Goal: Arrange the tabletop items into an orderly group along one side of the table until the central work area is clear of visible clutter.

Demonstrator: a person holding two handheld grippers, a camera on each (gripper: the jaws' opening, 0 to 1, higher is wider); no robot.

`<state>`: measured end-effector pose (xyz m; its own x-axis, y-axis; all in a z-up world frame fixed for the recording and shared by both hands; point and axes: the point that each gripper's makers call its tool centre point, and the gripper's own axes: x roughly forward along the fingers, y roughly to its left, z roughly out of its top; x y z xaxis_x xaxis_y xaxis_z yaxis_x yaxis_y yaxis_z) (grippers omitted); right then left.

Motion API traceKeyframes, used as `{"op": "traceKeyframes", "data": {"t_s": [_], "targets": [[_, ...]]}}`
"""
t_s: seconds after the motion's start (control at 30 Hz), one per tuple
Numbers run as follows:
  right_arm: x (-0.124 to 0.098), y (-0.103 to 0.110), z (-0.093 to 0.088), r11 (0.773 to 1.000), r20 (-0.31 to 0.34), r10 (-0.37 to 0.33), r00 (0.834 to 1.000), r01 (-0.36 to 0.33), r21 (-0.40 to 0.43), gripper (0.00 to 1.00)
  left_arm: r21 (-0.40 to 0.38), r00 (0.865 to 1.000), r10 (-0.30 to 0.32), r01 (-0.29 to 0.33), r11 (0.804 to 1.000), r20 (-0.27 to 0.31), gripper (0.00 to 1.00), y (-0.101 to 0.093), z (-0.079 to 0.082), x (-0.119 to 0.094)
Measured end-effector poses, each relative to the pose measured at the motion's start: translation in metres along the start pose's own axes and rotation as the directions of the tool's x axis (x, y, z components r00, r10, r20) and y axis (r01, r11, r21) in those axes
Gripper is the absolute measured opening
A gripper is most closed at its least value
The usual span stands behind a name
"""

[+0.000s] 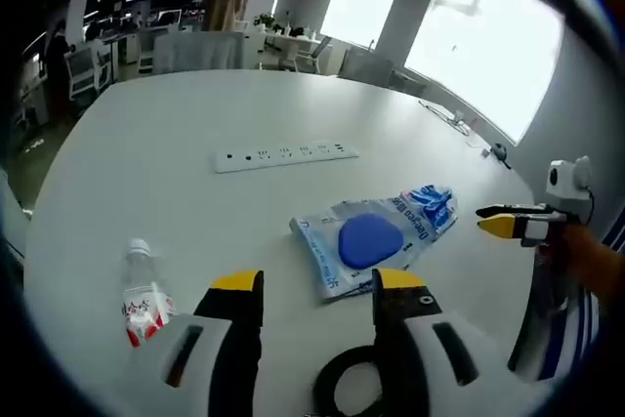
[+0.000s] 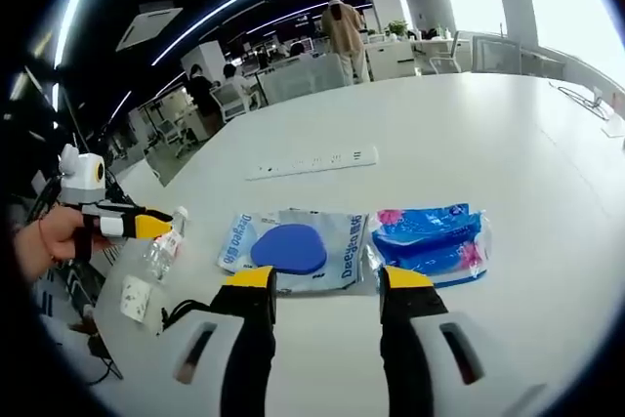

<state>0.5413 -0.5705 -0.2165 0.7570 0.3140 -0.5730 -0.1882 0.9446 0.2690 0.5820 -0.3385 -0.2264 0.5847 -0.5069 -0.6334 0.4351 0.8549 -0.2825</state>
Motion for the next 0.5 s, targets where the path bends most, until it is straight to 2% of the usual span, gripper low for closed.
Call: {"op": "traceKeyframes", "data": {"t_s": [0.5], "targets": [[-0.013,0.036,-0.006,0.998,-0.008,0.055,0.998,-0.055,-0.031,0.44,0.006,1.000,0.018,-0.018,1.000,-0.001,0.45,-0.004,-0.027,-0.035]]}}
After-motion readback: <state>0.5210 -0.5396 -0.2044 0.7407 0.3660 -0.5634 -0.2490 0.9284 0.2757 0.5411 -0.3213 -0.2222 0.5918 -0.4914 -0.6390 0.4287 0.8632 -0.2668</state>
